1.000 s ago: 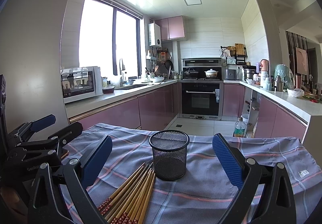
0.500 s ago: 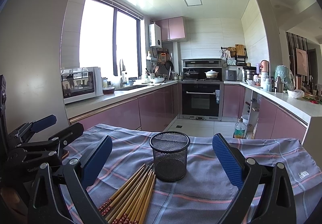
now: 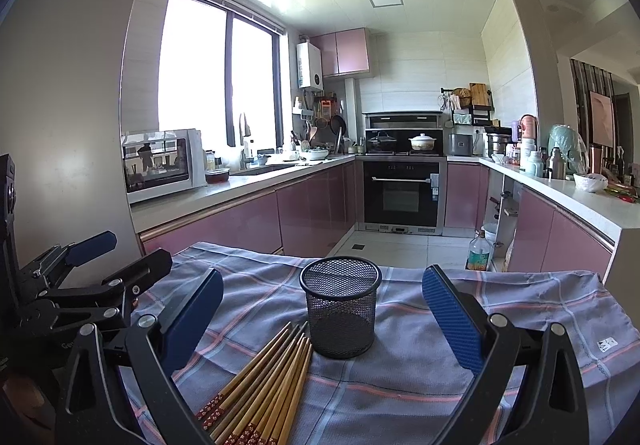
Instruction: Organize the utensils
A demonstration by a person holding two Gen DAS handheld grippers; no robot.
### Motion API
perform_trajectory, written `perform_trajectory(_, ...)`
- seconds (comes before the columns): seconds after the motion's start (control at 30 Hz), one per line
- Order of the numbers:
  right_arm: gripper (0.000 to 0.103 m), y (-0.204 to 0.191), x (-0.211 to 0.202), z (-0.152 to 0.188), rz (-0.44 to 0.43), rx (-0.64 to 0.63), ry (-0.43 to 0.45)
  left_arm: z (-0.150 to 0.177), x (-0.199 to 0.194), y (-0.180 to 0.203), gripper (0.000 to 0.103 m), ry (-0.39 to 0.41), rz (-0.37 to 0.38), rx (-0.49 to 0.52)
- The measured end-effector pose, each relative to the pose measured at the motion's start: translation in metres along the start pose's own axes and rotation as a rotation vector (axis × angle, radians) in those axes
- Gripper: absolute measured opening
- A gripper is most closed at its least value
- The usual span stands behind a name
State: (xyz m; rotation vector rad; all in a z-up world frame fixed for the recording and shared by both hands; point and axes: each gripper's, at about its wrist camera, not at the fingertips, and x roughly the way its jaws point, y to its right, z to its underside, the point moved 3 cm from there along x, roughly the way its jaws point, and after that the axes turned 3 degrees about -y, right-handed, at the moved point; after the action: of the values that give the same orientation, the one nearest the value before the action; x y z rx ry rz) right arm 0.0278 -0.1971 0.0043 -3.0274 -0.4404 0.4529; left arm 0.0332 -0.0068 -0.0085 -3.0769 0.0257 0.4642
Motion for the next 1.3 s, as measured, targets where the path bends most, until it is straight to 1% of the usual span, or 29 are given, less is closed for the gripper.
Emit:
perform_trajectory(0.1, 0.096, 0.002, 0.007, 0.003, -0.008, 0.001, -0.038, 0.004, 0.005, -0.003, 0.097, -0.023, 0.012, -0.002)
perform_trajectory(0.17, 0.096, 0.002, 0.014, 0.007, -0.027, 0.002, -0.084, 0.008, 0.013, -0.007, 0.097, -0.061, 0.023, 0.002)
perform_trajectory(0.23, 0.096, 0.003, 0.025, 0.015, -0.035, -0.004, -0.161, 0.016, 0.026, -0.012, 0.097, -0.122, 0.018, 0.017)
perform_trajectory(0.3, 0.093, 0.004, 0.039, 0.027, -0.042, -0.008, -0.253, 0.028, 0.041, -0.017, 0.097, -0.196, 0.013, 0.035)
perform_trajectory(0.37, 0.079, 0.005, 0.056, 0.041, -0.055, -0.003, -0.356, 0.041, 0.057, -0.022, 0.096, -0.276, 0.019, 0.046)
perform_trajectory(0.4, 0.077, 0.004, 0.063, 0.049, -0.062, 0.000, -0.399, 0.050, 0.065, -0.024, 0.094, -0.322, 0.038, 0.051)
perform_trajectory(0.43, 0.071, 0.004, 0.069, 0.056, -0.070, 0.004, -0.440, 0.057, 0.072, -0.024, 0.089, -0.357, 0.050, 0.057)
perform_trajectory(0.47, 0.066, 0.003, 0.075, 0.063, -0.079, 0.000, -0.481, 0.063, 0.077, -0.025, 0.085, -0.383, 0.056, 0.061)
perform_trajectory(0.5, 0.062, 0.002, 0.081, 0.070, -0.084, -0.007, -0.515, 0.071, 0.083, -0.026, 0.084, -0.404, 0.062, 0.063)
perform_trajectory(0.57, 0.047, -0.001, 0.090, 0.080, -0.094, -0.006, -0.567, 0.082, 0.093, -0.025, 0.082, -0.429, 0.074, 0.073)
perform_trajectory(0.6, 0.045, -0.002, 0.093, 0.084, -0.101, -0.003, -0.590, 0.085, 0.096, -0.024, 0.081, -0.436, 0.082, 0.076)
perform_trajectory(0.67, 0.039, -0.003, 0.098, 0.089, -0.107, -0.004, -0.622, 0.089, 0.100, -0.020, 0.078, -0.447, 0.100, 0.087)
perform_trajectory(0.73, 0.037, -0.003, 0.101, 0.092, -0.119, -0.008, -0.644, 0.091, 0.103, -0.015, 0.078, -0.461, 0.116, 0.100)
perform_trajectory(0.83, 0.035, -0.004, 0.104, 0.093, -0.125, -0.015, -0.651, 0.093, 0.107, -0.010, 0.075, -0.485, 0.152, 0.115)
perform_trajectory(0.93, 0.032, -0.003, 0.108, 0.093, -0.121, -0.027, -0.671, 0.095, 0.113, -0.004, 0.069, -0.511, 0.160, 0.145)
perform_trajectory(0.97, 0.027, -0.002, 0.109, 0.094, -0.110, -0.042, -0.686, 0.096, 0.115, -0.002, 0.069, -0.518, 0.166, 0.154)
perform_trajectory(1.03, 0.021, 0.000, 0.110, 0.094, -0.105, -0.055, -0.691, 0.098, 0.117, 0.001, 0.069, -0.528, 0.186, 0.166)
perform_trajectory(1.13, 0.019, -0.002, 0.115, 0.092, -0.096, -0.077, -0.701, 0.099, 0.118, 0.008, 0.068, -0.542, 0.211, 0.185)
perform_trajectory(1.2, 0.019, -0.003, 0.117, 0.091, -0.093, -0.096, -0.700, 0.101, 0.122, 0.016, 0.063, -0.553, 0.210, 0.205)
perform_trajectory(1.23, 0.019, -0.004, 0.119, 0.091, -0.092, -0.099, -0.700, 0.102, 0.124, 0.017, 0.058, -0.563, 0.209, 0.214)
perform_trajectory(1.27, 0.019, -0.004, 0.120, 0.090, -0.092, -0.102, -0.700, 0.102, 0.127, 0.018, 0.056, -0.574, 0.207, 0.219)
perform_trajectory(1.3, 0.019, -0.003, 0.120, 0.090, -0.092, -0.104, -0.699, 0.102, 0.128, 0.018, 0.056, -0.578, 0.210, 0.220)
